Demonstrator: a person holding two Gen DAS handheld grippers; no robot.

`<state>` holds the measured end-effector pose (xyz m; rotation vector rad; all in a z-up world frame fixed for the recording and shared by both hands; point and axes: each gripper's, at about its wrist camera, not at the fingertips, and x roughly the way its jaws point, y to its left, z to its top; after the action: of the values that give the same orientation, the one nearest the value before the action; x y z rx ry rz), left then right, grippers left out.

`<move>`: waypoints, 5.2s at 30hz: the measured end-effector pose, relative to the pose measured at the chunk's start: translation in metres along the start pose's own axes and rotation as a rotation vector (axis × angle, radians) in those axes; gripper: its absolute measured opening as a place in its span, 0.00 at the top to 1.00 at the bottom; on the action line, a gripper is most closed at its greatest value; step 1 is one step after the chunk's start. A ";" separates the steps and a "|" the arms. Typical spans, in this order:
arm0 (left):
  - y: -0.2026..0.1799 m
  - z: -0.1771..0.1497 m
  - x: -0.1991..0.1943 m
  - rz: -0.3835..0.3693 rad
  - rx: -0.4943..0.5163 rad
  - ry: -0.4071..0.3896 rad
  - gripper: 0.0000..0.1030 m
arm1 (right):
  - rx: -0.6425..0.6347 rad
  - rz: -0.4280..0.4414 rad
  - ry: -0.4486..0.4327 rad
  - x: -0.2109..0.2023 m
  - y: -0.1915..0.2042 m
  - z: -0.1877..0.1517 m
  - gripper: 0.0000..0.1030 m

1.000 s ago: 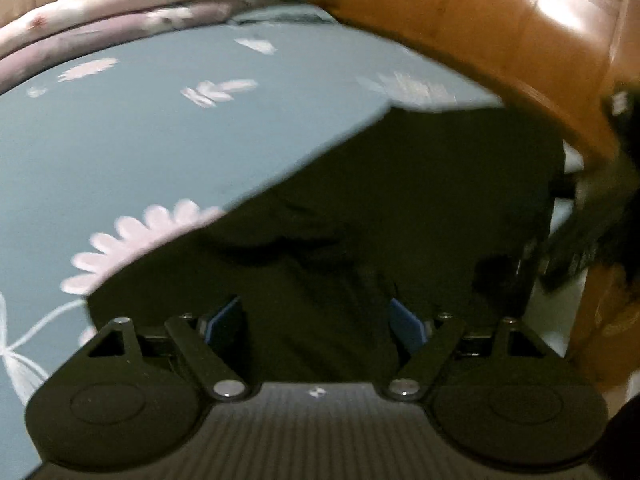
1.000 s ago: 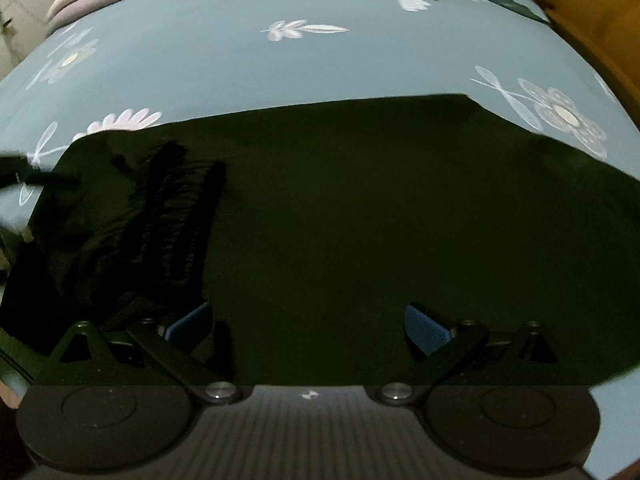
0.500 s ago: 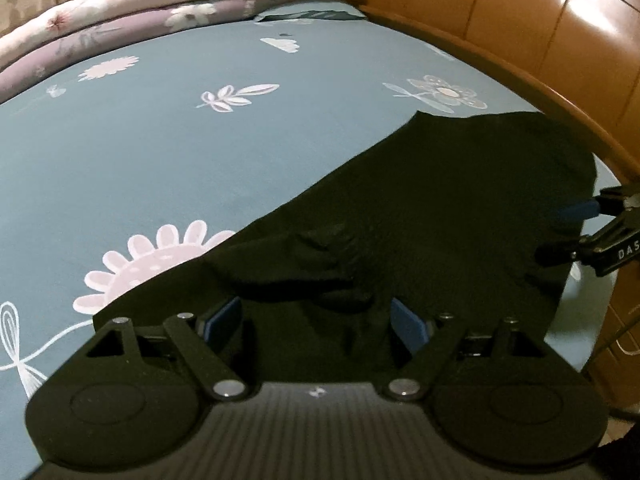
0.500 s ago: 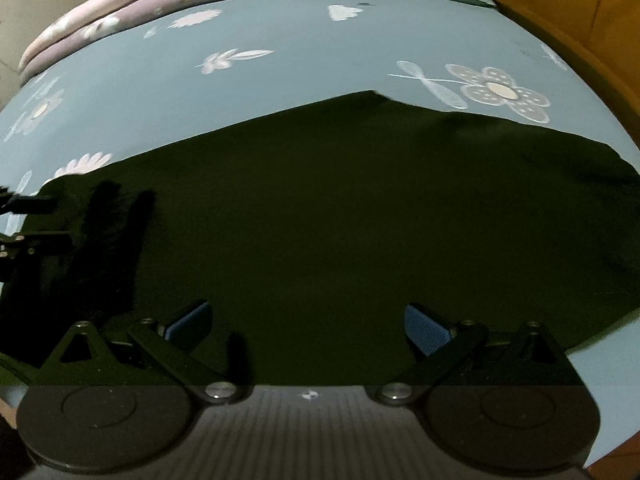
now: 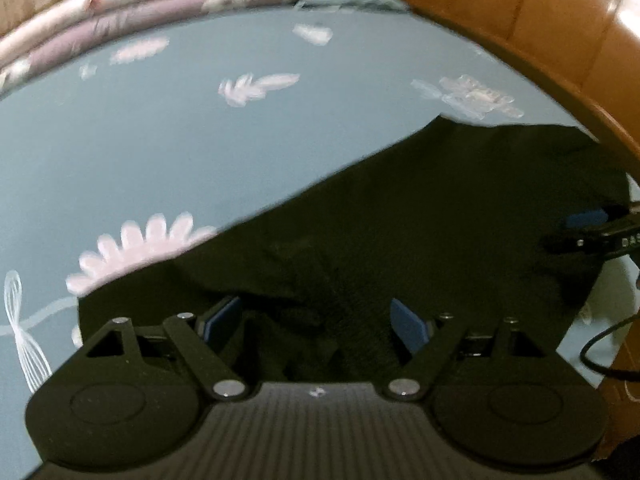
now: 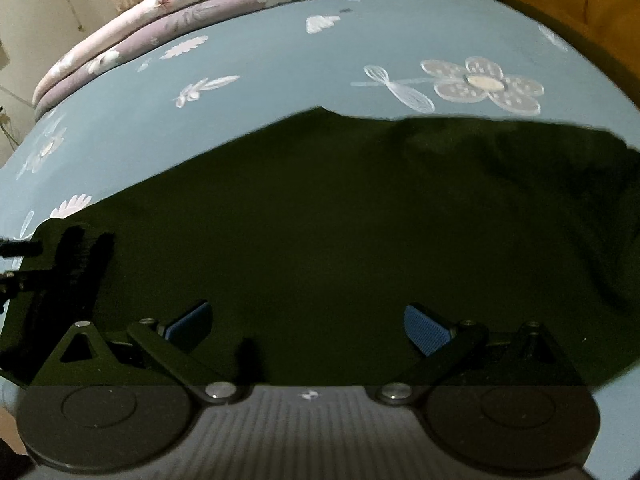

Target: Fold clothes

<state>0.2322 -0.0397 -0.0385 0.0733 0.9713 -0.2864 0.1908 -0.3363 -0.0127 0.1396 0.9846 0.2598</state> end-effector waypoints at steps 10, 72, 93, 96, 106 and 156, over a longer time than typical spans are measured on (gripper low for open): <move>0.008 -0.004 0.019 0.024 -0.118 0.045 0.14 | 0.148 0.110 -0.126 -0.027 -0.048 -0.012 0.00; -0.010 0.009 -0.032 0.101 -0.066 -0.064 0.14 | 0.641 0.329 -0.372 -0.022 -0.269 -0.003 0.01; 0.018 -0.001 -0.038 0.077 -0.117 -0.093 0.14 | 0.589 0.043 -0.303 -0.064 -0.222 -0.003 0.61; 0.024 -0.003 -0.039 0.066 -0.123 -0.103 0.14 | 0.531 0.009 -0.312 -0.078 -0.200 0.007 0.61; 0.050 -0.014 -0.045 0.020 -0.108 -0.133 0.14 | 0.384 -0.010 -0.329 -0.107 -0.116 0.039 0.61; 0.154 -0.069 -0.080 0.049 -0.150 -0.099 0.14 | -0.321 0.299 -0.082 -0.051 0.276 0.061 0.63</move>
<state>0.1764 0.1375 -0.0216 -0.0536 0.8883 -0.1701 0.1730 -0.0856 0.1261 0.0027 0.8270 0.6773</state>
